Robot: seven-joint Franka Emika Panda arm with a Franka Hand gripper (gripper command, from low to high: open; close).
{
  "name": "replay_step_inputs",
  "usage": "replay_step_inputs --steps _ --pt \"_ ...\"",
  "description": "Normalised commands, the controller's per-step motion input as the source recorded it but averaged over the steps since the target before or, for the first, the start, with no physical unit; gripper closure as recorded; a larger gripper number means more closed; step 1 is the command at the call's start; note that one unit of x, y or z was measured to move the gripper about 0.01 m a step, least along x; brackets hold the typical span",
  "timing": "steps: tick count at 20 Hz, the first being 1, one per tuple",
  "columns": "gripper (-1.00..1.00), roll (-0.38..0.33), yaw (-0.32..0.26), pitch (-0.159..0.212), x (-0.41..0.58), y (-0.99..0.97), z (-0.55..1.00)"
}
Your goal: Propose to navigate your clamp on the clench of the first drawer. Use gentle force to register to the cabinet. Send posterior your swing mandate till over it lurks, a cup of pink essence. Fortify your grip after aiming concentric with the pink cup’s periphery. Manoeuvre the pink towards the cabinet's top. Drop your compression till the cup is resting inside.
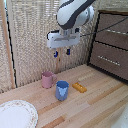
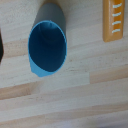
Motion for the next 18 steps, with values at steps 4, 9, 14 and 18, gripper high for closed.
replay_step_inputs --steps 4,9,14,18 --pt "-1.00 -0.130 0.069 0.000 0.000 -0.05 0.75" --pt "-1.00 -0.169 0.039 0.000 0.026 -0.13 0.69" --pt "-1.00 -0.242 0.051 -0.002 0.000 -0.26 0.41" --pt "-1.00 -0.332 0.092 -0.042 -0.031 -0.32 0.04"
